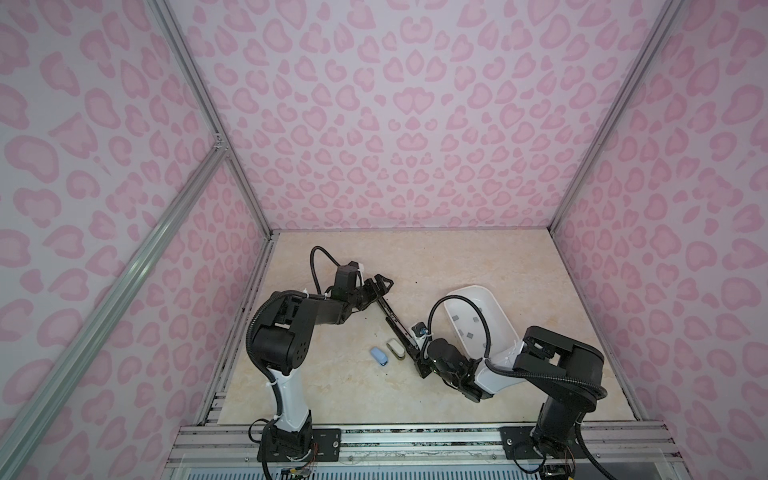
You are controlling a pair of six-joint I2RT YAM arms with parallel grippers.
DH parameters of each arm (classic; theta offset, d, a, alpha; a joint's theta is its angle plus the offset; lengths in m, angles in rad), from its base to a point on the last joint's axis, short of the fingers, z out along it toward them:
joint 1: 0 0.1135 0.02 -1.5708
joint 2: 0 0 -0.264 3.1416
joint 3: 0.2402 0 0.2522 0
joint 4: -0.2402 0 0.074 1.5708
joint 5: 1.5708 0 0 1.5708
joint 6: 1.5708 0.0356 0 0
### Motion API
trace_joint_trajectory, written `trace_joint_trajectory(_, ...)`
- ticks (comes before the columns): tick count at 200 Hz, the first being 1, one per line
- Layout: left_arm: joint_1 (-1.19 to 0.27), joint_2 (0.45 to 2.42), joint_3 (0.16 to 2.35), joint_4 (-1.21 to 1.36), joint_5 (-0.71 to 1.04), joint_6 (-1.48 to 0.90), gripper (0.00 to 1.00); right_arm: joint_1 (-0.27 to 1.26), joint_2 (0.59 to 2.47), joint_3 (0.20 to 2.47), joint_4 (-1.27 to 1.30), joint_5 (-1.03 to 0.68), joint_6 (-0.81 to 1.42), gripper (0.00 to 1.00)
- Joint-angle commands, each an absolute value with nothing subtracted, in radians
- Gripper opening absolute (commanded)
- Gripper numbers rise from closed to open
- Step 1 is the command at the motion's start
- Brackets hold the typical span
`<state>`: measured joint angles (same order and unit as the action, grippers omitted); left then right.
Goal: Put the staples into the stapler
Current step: 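Reach the left gripper to the raised top of the long black stapler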
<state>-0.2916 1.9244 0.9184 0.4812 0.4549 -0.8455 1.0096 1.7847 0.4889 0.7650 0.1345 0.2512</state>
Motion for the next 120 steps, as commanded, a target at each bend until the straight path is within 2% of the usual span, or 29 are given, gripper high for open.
trace_joint_trajectory(1,-0.287,1.933,0.936,0.553,0.504,-0.849,0.95,1.013,1.799,0.484,0.699,0.083,0.247,0.28)
trace_joint_trajectory(32,-0.286,1.896,0.942,0.552,0.51,-0.826,0.96,1.012,1.8,0.485,0.701,0.083,0.246,0.28)
trace_joint_trajectory(54,-0.286,1.855,0.939,0.563,0.527,-0.811,1.0,1.013,1.801,0.485,0.706,0.088,0.245,0.28)
trace_joint_trajectory(90,-0.302,1.776,0.898,0.582,0.527,-0.77,0.91,1.013,1.801,0.483,0.715,0.095,0.242,0.3)
trace_joint_trajectory(120,-0.337,1.736,0.856,0.584,0.504,-0.735,0.9,1.013,1.799,0.492,0.713,0.101,0.238,0.32)
